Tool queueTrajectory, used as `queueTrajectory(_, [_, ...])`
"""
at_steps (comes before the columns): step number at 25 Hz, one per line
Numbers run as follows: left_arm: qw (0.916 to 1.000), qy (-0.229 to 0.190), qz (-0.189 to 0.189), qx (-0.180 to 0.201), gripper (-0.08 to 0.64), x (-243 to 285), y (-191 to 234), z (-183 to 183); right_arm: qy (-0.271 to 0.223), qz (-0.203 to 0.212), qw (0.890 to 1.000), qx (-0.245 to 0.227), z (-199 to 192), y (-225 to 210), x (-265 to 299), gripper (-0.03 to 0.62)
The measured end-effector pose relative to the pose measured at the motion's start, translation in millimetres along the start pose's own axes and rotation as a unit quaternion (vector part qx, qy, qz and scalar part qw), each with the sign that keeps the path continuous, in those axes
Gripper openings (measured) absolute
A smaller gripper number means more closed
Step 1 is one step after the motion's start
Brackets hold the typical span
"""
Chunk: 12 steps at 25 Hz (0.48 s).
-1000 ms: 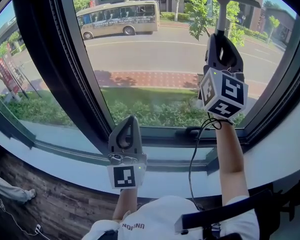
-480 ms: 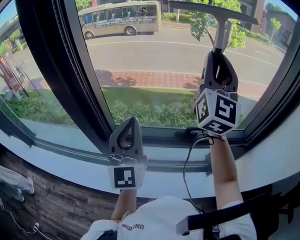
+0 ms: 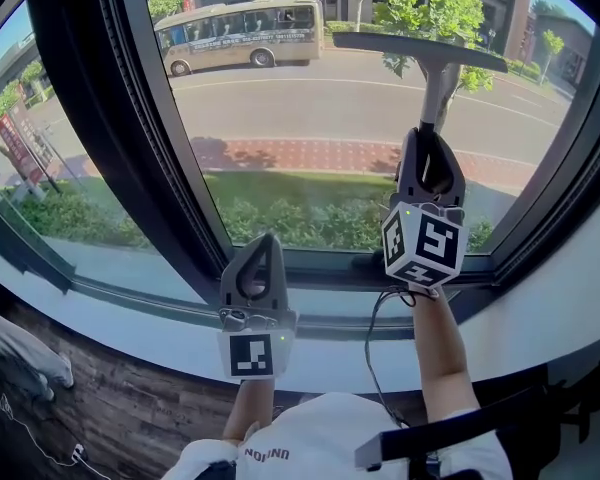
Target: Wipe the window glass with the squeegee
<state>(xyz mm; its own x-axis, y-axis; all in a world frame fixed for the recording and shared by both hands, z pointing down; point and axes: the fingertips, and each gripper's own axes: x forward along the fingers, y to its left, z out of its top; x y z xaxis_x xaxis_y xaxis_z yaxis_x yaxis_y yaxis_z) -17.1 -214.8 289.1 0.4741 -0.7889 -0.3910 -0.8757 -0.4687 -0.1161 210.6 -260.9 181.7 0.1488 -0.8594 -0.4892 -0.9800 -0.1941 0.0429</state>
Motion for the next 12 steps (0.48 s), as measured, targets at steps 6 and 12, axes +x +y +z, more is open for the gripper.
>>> queueTrajectory(6, [1.0,0.006,-0.001,0.0,-0.005,-4,-2,0,0.021,-0.002,1.0,-0.002,-19,2,-14,0.097])
queueTrajectory(12, [1.0,0.007,-0.007,0.0,-0.005,-4,-6,1,0.042,-0.003,0.999,0.005,-35,4,-25,0.097])
